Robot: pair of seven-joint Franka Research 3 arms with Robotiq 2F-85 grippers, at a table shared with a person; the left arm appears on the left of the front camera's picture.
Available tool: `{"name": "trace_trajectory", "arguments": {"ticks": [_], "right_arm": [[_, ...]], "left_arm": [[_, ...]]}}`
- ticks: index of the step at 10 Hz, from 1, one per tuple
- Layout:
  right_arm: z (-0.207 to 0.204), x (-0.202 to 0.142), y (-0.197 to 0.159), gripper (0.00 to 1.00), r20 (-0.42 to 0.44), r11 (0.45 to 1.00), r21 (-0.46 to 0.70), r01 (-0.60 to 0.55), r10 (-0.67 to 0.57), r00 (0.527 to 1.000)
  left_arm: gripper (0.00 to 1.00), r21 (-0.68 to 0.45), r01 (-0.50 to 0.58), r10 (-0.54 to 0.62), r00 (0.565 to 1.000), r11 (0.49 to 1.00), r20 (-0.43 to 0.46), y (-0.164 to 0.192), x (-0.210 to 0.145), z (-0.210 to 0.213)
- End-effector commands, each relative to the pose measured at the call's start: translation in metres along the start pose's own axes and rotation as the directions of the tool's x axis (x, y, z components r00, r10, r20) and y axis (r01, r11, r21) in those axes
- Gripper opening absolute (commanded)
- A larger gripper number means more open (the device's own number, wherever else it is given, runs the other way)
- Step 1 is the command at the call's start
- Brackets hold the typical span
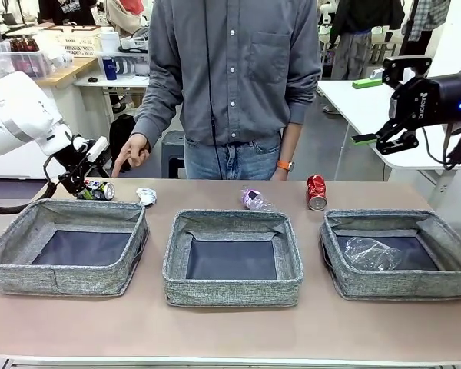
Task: Sort the waste into the appropriate baskets.
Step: Pick up the waste item pointed out by the person.
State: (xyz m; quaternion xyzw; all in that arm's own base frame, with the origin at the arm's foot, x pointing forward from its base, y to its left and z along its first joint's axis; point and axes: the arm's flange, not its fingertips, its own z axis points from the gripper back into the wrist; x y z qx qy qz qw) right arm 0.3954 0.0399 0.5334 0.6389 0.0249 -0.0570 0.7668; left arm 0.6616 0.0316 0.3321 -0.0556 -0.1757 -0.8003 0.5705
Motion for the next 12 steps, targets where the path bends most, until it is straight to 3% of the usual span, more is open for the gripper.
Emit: {"name": "trace_trajectory", "arguments": {"ticks": [1,6,7,8,9,10,12], "right_arm": [[0.001,0.002,0.003,1.00,-0.002,1.000,0.021,-0.020,0.020,1.000],[0.001,0.002,0.003,1.00,-0.002,1.000,0.021,-0.020,0.020,1.000],[0.001,0.002,0.003,1.00,-0.002,1.000,0.021,-0.020,0.020,1.000],[0.001,0.002,0.003,1.00,-0.002,1.000,0.021,-0.020,0.020,1.000],[0.001,0.002,0.003,1.00,-0.002,1.000,0.021,-0.020,0.020,1.000],[0.001,0.002,0.003,1.00,-0.002,1.000,0.021,-0.020,0.020,1.000],[0.001,0.002,0.003,1.00,-0.002,1.000,0.021,-0.020,0.020,1.000]], "left_arm": [[1.00,-0.017,-0.015,0.014,0.999,1.000,-0.035,0.007,0.002,-0.001],[1.00,-0.094,-0.069,0.068,0.998,0.993,-0.015,0.004,-0.008,-0.018],[0.92,-0.090,-0.062,0.060,0.998,0.994,-0.022,0.003,-0.007,-0.019],[0.40,-0.117,-0.056,0.053,0.998,0.991,-0.032,0.003,-0.008,-0.020],[0.32,-0.146,-0.058,0.052,0.997,0.988,-0.051,0.002,-0.009,-0.021],[0.00,-0.156,-0.065,0.055,0.996,0.986,-0.064,0.002,-0.009,-0.021],[0.00,-0.157,-0.079,0.069,0.995,0.984,-0.073,0.003,-0.008,-0.021]]}}
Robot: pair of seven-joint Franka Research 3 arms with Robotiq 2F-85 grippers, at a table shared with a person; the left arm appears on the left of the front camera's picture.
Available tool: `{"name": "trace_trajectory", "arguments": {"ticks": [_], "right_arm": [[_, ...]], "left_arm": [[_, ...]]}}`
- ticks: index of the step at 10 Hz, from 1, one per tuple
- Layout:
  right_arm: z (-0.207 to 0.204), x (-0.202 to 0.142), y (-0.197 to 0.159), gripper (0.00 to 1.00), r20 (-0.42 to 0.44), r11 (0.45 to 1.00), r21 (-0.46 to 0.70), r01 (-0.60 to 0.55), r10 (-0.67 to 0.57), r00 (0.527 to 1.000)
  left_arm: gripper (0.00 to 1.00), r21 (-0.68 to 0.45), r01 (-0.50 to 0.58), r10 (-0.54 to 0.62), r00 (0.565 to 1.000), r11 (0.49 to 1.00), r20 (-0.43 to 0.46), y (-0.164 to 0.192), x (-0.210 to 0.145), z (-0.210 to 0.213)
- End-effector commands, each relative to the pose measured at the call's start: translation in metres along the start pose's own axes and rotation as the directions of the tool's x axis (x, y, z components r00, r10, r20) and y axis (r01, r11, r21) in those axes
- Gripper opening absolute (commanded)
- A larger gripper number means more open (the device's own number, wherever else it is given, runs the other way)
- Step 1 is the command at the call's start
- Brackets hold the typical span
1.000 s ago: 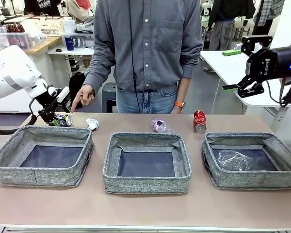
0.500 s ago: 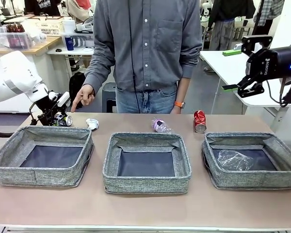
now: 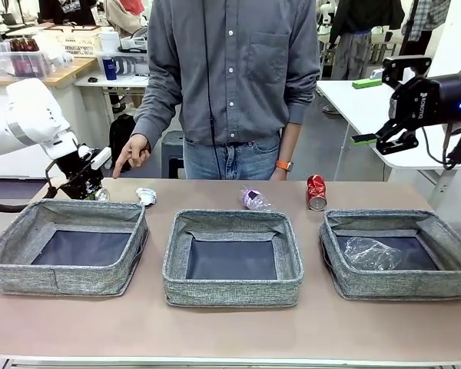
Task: Sort the waste into the appropriate baskets.
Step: Pick up the waste item pointed out by the person.
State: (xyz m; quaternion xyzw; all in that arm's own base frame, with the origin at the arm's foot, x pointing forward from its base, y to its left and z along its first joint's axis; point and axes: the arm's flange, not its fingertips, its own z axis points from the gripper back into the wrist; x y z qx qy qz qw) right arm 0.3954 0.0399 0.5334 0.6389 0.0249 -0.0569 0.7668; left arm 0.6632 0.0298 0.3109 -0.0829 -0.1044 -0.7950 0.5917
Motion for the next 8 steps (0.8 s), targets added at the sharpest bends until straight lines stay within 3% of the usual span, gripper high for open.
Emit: {"name": "trace_trajectory", "arguments": {"ticks": [1,2,5,7,8], "right_arm": [[0.001,0.002,0.003,1.00,-0.002,1.000,0.021,-0.020,0.020,1.000],[0.001,0.002,0.003,1.00,-0.002,1.000,0.021,-0.020,0.020,1.000],[0.001,0.002,0.003,1.00,-0.002,1.000,0.021,-0.020,0.020,1.000],[0.001,0.002,0.003,1.00,-0.002,1.000,0.021,-0.020,0.020,1.000],[0.001,0.002,0.003,1.00,-0.002,1.000,0.021,-0.020,0.020,1.000]], "left_arm": [[0.11,-0.019,-0.021,0.021,0.999,1.000,-0.026,0.006,-0.003,0.000],[0.01,-0.018,-0.038,0.037,0.998,0.999,-0.046,0.007,-0.004,-0.002],[0.00,0.009,-0.093,0.093,0.990,0.996,-0.106,0.001,0.004,0.008],[0.00,0.035,-0.151,0.154,0.974,0.988,-0.165,-0.008,0.022,0.040],[0.00,-0.028,-0.229,0.222,0.963,0.973,-0.151,-0.019,0.041,0.071]]}}
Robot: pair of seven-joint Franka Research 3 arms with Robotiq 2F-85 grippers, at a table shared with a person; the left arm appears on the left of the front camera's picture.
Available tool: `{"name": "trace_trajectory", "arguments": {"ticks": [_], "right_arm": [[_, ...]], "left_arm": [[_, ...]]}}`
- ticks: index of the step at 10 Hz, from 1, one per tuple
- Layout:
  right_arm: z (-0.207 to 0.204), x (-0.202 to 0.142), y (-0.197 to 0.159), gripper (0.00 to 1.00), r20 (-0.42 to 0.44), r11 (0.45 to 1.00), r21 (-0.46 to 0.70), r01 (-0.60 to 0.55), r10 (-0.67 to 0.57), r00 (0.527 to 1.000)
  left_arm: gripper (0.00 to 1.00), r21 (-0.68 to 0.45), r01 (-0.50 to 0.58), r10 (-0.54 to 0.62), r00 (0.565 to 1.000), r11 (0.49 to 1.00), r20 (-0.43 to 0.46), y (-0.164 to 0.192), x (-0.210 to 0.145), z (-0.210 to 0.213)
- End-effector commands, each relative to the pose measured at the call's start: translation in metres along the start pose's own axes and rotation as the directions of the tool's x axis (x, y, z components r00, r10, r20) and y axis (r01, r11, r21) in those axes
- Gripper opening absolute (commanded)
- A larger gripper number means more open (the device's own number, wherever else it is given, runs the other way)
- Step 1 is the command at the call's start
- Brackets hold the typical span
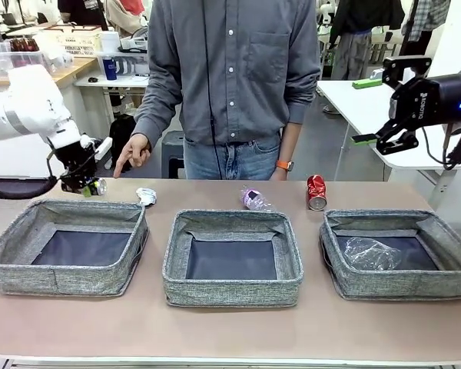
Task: Sort the waste into the appropriate baskets.
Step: Pick up the waste item pointed out by the person.
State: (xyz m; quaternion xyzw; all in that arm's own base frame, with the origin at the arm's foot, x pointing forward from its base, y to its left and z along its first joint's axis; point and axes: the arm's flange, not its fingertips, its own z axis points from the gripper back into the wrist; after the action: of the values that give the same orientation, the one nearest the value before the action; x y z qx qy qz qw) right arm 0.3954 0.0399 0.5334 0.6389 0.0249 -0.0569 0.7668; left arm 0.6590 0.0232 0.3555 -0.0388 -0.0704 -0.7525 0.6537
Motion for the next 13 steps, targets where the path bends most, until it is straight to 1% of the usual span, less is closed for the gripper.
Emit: {"name": "trace_trajectory", "arguments": {"ticks": [1,2,4,5,6,7,8,9,12,13], "right_arm": [[0.001,0.002,0.003,1.00,-0.002,1.000,0.021,-0.020,0.020,1.000],[0.001,0.002,0.003,1.00,-0.002,1.000,0.021,-0.020,0.020,1.000],[0.001,0.002,0.003,1.00,-0.002,1.000,0.021,-0.020,0.020,1.000],[0.001,0.002,0.003,1.00,-0.002,1.000,0.021,-0.020,0.020,1.000],[0.001,0.002,0.003,1.00,-0.002,1.000,0.021,-0.020,0.020,1.000],[0.001,0.002,0.003,1.00,-0.002,1.000,0.021,-0.020,0.020,1.000],[0.001,0.002,0.003,1.00,-0.002,1.000,0.021,-0.020,0.020,1.000],[0.001,0.002,0.003,1.00,-0.002,1.000,0.021,-0.020,0.020,1.000],[0.001,0.002,0.003,1.00,-0.002,1.000,0.021,-0.020,0.020,1.000],[0.000,0.000,0.000,1.00,0.000,1.000,0.000,0.000,0.000,1.000]], "left_arm": [[0.00,-0.059,-0.071,0.070,0.997,0.996,-0.007,-0.032,0.027,0.060],[0.00,-0.024,-0.089,0.088,0.996,0.996,-0.017,-0.040,0.035,0.085],[0.00,0.079,-0.079,0.081,0.997,0.994,-0.018,-0.055,0.054,0.149],[0.00,0.051,-0.065,0.065,0.998,0.997,0.007,-0.062,0.062,0.180],[0.00,0.007,-0.059,0.058,0.998,0.998,0.035,-0.066,0.068,0.200],[0.00,-0.026,-0.064,0.065,0.997,0.998,0.034,-0.074,0.074,0.212],[0.00,-0.067,-0.066,0.070,0.996,0.996,0.059,-0.082,0.077,0.220],[0.00,0.022,-0.053,0.053,0.999,0.998,0.010,-0.075,0.076,0.211],[0.00,0.022,-0.053,0.053,0.999,0.998,0.010,-0.075,0.076,0.211],[0.38,0.001,-0.050,0.050,0.999,0.999,0.019,-0.075,0.079,0.214]]}}
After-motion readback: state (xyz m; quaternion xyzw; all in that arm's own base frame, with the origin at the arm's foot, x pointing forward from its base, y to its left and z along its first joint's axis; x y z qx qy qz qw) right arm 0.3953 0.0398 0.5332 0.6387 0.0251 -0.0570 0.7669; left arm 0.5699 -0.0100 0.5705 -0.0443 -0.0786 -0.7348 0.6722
